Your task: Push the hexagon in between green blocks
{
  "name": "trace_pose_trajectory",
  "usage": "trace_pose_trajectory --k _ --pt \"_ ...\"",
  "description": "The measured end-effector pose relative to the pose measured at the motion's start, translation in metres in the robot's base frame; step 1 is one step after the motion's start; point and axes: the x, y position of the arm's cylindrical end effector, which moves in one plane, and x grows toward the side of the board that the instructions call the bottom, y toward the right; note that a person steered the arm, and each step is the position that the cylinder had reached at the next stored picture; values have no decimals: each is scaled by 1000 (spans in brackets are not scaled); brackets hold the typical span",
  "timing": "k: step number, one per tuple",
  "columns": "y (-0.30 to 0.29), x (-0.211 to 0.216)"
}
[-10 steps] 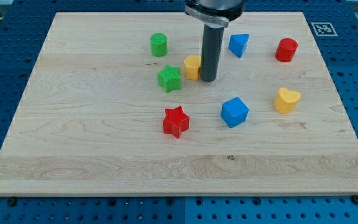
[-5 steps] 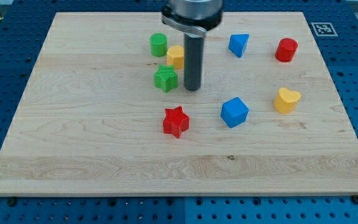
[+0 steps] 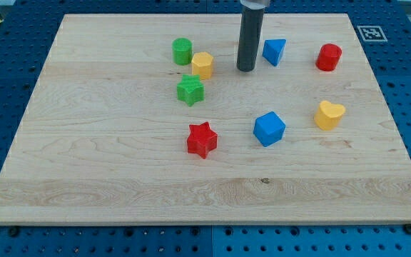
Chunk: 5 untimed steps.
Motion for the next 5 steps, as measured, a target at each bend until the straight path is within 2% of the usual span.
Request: trace_pose_trajectory --k 3,4,5 --pt "-60 0" --pt "-51 0" --pt "-12 0"
